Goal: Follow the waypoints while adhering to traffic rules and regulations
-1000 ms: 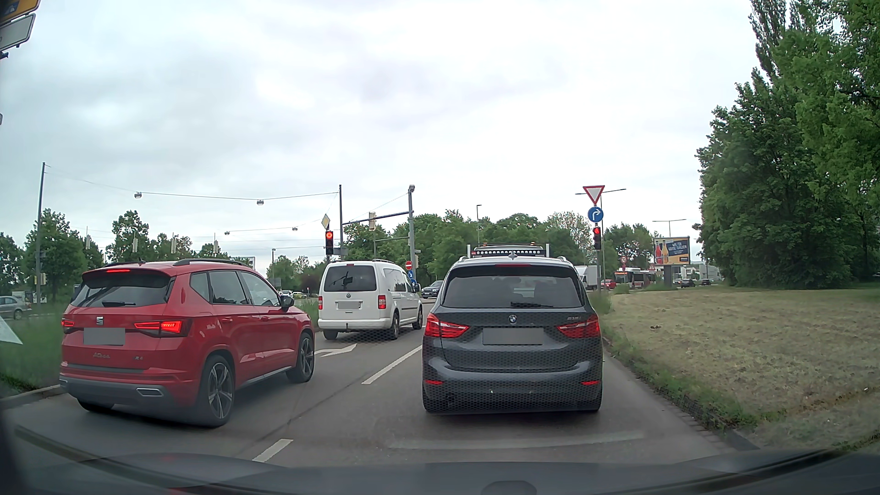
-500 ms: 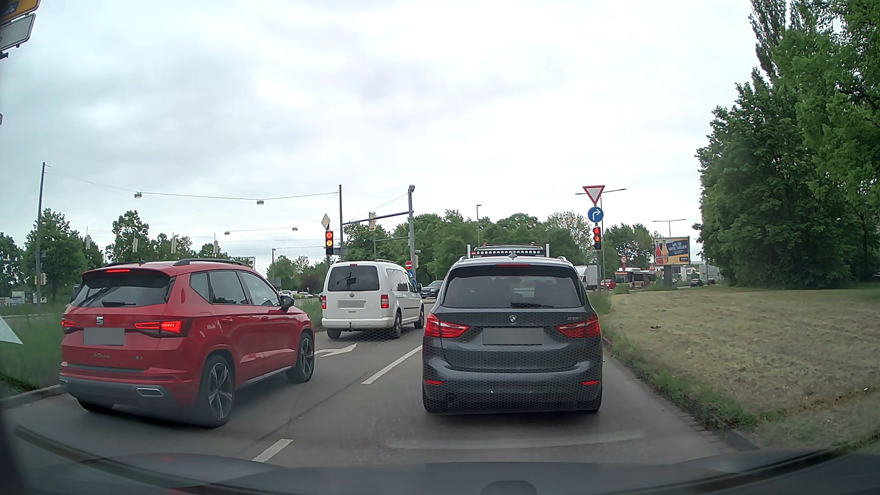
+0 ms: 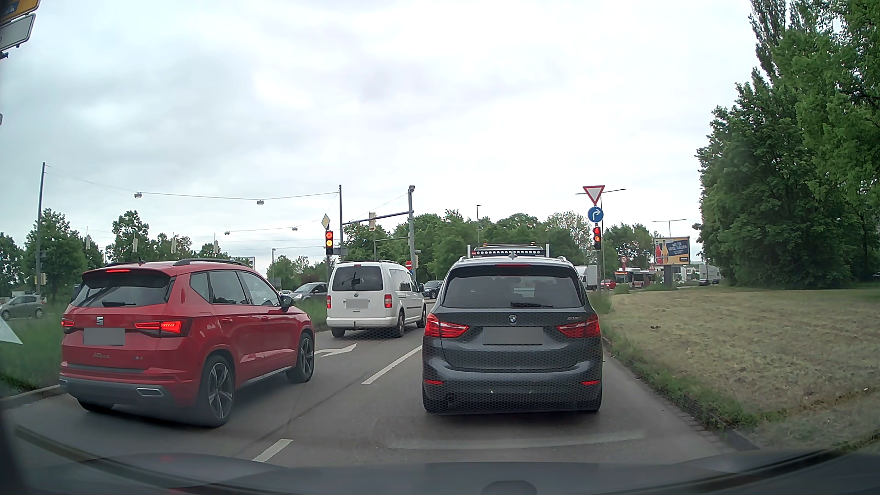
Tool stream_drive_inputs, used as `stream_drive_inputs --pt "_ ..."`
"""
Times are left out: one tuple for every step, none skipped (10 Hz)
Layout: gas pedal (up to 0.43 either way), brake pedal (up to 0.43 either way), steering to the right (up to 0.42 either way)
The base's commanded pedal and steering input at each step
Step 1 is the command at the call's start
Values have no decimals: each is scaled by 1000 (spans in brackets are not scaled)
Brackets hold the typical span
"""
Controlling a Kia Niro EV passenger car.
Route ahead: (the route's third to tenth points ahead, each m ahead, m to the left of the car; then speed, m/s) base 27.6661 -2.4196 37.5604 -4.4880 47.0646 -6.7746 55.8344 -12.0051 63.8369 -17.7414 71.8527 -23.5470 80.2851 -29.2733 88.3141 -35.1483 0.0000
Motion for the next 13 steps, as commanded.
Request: stream_drive_inputs --pt "0 372 22" --pt "0 372 22" --pt "0 378 22" --pt "0 372 22" --pt "0 372 22" --pt "0 372 22" --pt "0 372 22" --pt "0 366 22" --pt "0 341 22" --pt "0 311 22" --pt "0 287 22" --pt "0 268 22" --pt "0 220 22"
